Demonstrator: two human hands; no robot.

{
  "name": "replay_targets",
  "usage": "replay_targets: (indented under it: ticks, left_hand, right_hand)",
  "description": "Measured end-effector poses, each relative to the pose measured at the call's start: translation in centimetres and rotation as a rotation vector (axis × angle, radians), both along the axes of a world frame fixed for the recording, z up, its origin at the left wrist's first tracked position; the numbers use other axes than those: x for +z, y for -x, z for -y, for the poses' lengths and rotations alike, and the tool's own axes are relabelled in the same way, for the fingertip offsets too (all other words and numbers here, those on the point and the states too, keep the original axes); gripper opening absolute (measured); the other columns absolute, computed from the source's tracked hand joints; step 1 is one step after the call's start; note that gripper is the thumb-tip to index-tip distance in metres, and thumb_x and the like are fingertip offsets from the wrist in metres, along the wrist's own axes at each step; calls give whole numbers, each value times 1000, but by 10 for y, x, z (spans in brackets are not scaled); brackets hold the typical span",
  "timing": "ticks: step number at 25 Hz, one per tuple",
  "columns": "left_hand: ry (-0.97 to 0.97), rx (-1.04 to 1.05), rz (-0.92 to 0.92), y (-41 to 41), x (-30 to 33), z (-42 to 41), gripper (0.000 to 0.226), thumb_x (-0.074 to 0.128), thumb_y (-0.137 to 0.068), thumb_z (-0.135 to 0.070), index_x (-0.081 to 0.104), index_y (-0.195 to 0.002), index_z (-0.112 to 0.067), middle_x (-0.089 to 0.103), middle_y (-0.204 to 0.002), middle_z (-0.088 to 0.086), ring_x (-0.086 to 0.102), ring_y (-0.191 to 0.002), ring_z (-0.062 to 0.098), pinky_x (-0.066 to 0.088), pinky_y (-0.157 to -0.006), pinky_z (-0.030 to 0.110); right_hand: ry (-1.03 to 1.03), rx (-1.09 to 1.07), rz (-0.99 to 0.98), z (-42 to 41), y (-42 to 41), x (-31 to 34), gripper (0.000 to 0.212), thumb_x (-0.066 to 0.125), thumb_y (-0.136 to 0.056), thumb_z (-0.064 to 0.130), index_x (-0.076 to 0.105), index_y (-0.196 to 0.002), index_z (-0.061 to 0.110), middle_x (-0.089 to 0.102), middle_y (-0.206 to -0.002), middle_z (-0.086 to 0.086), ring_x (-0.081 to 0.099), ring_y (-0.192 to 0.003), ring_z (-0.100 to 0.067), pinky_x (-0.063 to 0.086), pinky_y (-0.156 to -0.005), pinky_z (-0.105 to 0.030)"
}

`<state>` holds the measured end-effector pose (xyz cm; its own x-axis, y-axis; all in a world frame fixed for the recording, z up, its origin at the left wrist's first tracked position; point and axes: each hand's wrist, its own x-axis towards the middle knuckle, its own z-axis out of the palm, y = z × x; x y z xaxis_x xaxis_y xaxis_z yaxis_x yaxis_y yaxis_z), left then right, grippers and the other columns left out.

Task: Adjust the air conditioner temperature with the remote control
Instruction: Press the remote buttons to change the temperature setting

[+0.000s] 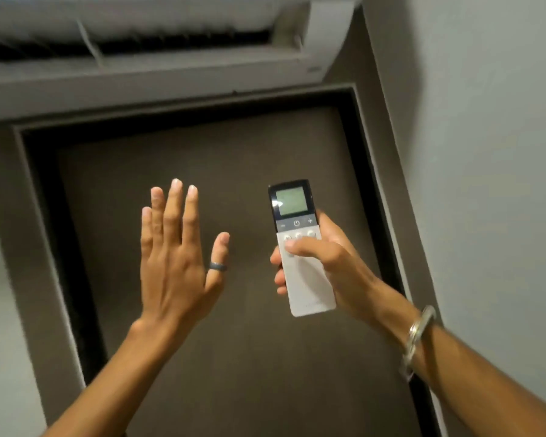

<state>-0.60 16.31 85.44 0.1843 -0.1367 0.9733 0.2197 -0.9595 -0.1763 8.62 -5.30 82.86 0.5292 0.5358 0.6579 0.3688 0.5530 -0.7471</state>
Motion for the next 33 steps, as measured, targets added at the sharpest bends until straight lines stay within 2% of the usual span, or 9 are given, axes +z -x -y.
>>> replay_targets:
  ticks: [2,5,10,21,26,33]
  left_hand:
    - [2,44,48,7,12,-5,76,41,-101,-48,23,-162,-6,14,-173,15,3,-162,33,10,-131,54]
    - [-16,104,67,10,18,-13,78,37,-101,-52,22,-163,-7,13,-173,14,4,-162,32,11,-131,54]
    - [-59,145,113,12,23,-24,79,36,-101,-54,23,-163,-8,16,-173,14,5,-162,31,12,-131,52]
    - [-90,159,130,19,37,-26,79,37,-101,-54,21,-163,-7,15,-173,15,4,-162,31,7,-132,49]
    - [-113,160,158,26,44,-28,79,36,-102,-55,22,-163,-7,15,-173,16,4,-162,32,6,-132,48]
    - [-98,167,139,37,43,-33,79,33,-102,-56,23,-162,-6,16,-172,17,6,-161,34,3,-132,46]
  right_hand:
    - [-27,75,21,-6,7,24,45,56,-86,19,50,-130,12,70,-92,-20,68,-73,-36,60,-67,-48]
    - [-27,88,31,-13,13,44,47,52,-83,20,51,-129,10,70,-88,-21,68,-68,-36,59,-68,-50]
    - [-23,81,51,-18,19,54,48,51,-83,19,51,-129,7,71,-85,-22,67,-64,-37,61,-61,-47]
    - [-47,4,117,-29,24,63,42,50,-85,19,50,-126,9,72,-81,-16,68,-61,-32,61,-59,-44]
    - [-90,8,85,-33,29,64,41,49,-84,16,50,-124,8,73,-78,-16,68,-57,-31,61,-53,-42]
    - [-99,5,86,-38,34,62,41,49,-82,17,50,-122,7,73,-78,-17,67,-57,-33,61,-54,-43]
